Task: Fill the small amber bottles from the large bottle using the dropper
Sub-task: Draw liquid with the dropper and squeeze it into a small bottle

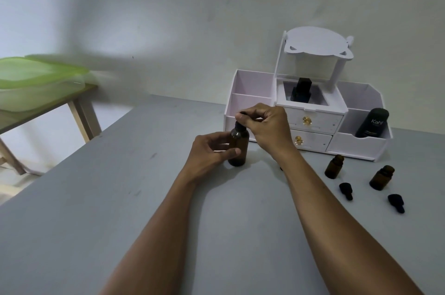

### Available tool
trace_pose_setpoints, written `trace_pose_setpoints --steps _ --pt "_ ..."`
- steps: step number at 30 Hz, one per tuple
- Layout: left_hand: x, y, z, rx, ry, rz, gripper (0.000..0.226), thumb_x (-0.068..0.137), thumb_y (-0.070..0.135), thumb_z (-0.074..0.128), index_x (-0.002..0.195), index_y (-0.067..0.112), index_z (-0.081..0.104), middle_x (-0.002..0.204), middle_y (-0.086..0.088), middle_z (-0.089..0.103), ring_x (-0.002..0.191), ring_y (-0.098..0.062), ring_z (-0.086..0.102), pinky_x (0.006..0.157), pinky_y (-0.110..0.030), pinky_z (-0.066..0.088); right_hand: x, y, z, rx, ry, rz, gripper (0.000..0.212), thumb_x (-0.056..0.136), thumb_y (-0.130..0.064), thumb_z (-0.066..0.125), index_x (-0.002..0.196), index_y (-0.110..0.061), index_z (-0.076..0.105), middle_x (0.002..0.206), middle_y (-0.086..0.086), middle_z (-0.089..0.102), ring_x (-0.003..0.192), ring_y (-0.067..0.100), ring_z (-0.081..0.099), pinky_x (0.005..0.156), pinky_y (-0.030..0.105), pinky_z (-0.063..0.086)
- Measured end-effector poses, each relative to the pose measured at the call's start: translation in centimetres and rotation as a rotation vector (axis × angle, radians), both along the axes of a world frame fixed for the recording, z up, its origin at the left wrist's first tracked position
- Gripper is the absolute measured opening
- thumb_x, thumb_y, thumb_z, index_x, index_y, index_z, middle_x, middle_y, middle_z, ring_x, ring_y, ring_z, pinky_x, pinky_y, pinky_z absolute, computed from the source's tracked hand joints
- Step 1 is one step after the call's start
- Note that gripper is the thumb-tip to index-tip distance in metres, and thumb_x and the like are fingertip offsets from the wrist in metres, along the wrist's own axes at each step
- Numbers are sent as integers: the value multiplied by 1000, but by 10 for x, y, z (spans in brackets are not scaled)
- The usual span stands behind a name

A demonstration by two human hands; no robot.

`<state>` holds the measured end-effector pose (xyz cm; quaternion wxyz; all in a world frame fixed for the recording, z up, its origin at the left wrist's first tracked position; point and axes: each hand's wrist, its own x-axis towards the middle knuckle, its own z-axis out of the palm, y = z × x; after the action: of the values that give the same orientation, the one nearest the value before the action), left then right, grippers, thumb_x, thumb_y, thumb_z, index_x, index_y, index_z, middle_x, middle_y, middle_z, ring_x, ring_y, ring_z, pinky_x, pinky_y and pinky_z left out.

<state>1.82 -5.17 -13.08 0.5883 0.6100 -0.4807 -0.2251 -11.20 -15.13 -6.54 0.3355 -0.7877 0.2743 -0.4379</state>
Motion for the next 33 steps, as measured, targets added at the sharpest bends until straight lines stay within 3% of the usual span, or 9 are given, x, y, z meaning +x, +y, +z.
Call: trace_pose_setpoints --steps 11,18,24,28,31,33 --pt "2 -1 -2 7 -14 -2 48 78 19 85 124 15 71 110 1 77 98 -10 74 88 -27 59 0 0 -2 -59 -26 -10 11 86 -19 75 93 -10 79 82 -9 69 77 3 66 66 2 48" --pt "2 -1 -3 23 0 -6 49 78 20 85 124 16 71 109 3 77 99 -10 74 90 -29 58 -2 4 10 22 -155 30 13 86 -25 76 95 -15 78 90 -3 76 84 14 73 78 33 62" --pt "1 0 -2 25 29 -17 54 76 17 87 126 17 69 110 3 77 102 -8 73 96 -36 57 -3 9 36 1 -253 77 15 87 -21 76 98 -11 77 88 -1 77 79 12 74 79 32 61" --pt "-9 0 4 -127 -29 209 62 74 32 87 131 19 65 113 5 73 104 -4 69 89 -26 58 -12 11 64 -55 -366 91 16 88 -19 75 100 -8 76 87 3 76 77 11 73 77 26 60" --pt "-34 1 20 -407 -150 515 34 81 28 79 111 13 72 94 3 73 89 -8 70 76 -26 58 -30 10 76 -54 -498 81 13 89 -15 74 101 -13 75 84 1 75 76 14 73 78 31 60" --pt "-57 2 30 -540 -207 515 17 83 19 76 98 11 73 82 0 71 76 -12 69 70 -27 56 -47 8 77 -26 -543 60 12 90 -13 73 102 -13 74 81 2 75 74 13 71 77 32 59"
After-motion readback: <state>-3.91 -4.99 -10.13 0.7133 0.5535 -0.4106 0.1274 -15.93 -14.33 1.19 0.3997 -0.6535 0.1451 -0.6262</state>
